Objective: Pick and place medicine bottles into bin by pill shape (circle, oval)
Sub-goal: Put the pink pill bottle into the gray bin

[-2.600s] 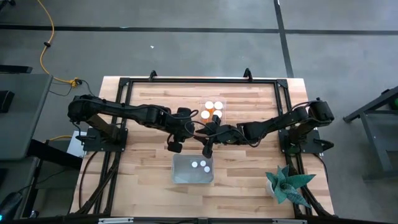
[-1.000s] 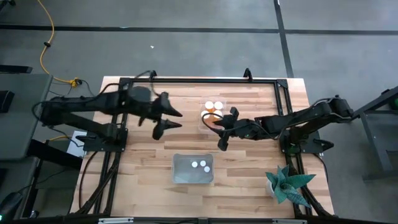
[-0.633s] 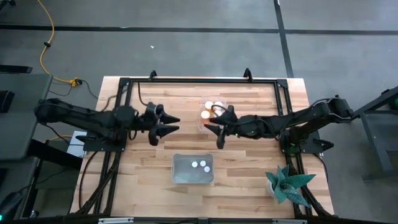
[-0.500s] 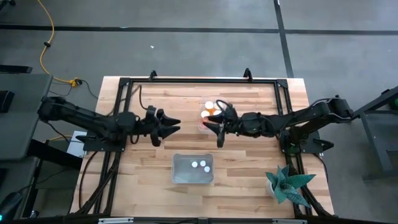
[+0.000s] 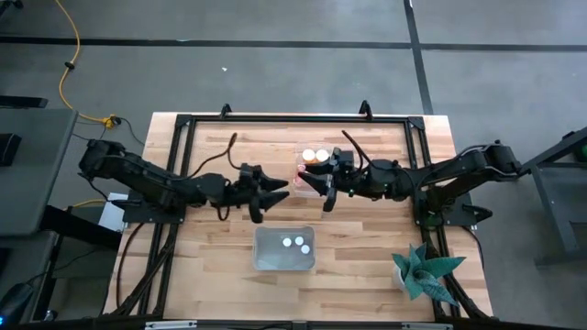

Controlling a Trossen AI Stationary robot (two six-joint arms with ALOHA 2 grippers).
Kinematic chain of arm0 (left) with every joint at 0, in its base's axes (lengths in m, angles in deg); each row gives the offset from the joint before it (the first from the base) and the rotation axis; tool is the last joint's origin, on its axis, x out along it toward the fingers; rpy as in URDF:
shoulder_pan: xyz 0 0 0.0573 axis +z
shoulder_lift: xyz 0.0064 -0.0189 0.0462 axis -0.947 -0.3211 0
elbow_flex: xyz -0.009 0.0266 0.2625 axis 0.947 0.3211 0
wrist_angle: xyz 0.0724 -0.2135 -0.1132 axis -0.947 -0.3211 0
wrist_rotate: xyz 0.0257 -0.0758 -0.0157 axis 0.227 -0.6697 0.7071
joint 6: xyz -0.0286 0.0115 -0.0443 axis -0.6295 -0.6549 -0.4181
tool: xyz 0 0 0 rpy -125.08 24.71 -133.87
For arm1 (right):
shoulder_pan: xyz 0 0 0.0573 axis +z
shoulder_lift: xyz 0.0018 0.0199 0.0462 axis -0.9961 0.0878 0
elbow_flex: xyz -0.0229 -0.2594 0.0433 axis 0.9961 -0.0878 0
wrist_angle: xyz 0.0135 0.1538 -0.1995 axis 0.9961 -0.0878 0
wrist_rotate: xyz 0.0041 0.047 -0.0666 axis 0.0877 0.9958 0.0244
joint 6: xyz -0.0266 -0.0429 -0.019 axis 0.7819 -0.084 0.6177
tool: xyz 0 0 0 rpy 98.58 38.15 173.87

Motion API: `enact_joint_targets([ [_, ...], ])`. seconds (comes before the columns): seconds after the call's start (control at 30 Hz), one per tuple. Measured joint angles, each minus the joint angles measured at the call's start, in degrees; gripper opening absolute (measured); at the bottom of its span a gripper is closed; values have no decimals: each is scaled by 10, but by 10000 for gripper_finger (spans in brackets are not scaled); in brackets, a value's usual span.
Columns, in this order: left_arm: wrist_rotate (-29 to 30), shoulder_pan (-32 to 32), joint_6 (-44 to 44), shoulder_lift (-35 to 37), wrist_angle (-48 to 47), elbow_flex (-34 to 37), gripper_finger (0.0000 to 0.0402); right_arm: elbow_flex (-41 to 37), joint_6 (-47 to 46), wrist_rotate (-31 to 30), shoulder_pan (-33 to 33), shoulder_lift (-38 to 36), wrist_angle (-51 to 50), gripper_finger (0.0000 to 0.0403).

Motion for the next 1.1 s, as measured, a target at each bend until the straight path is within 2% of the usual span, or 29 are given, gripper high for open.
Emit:
enact_joint_targets([
  [0.23,-20,0,169,-58,-1,-85,202,1,-4,14,0,0,-2,112],
  [0.33,-17,0,212,-68,-19,-109,202,1,-4,20,0,0,-1,112],
  [0.57,-26,14,200,-71,-100,-139,202,1,-5,48,2,1,-5,112],
  [0.77,-31,27,189,-71,-92,-140,202,1,-3,48,8,1,-8,112],
  [0.93,-90,28,204,-70,-66,-144,202,1,1,32,7,1,-15,112],
  [1.1,-84,29,198,-70,-68,-146,202,1,1,35,4,1,-10,112],
])
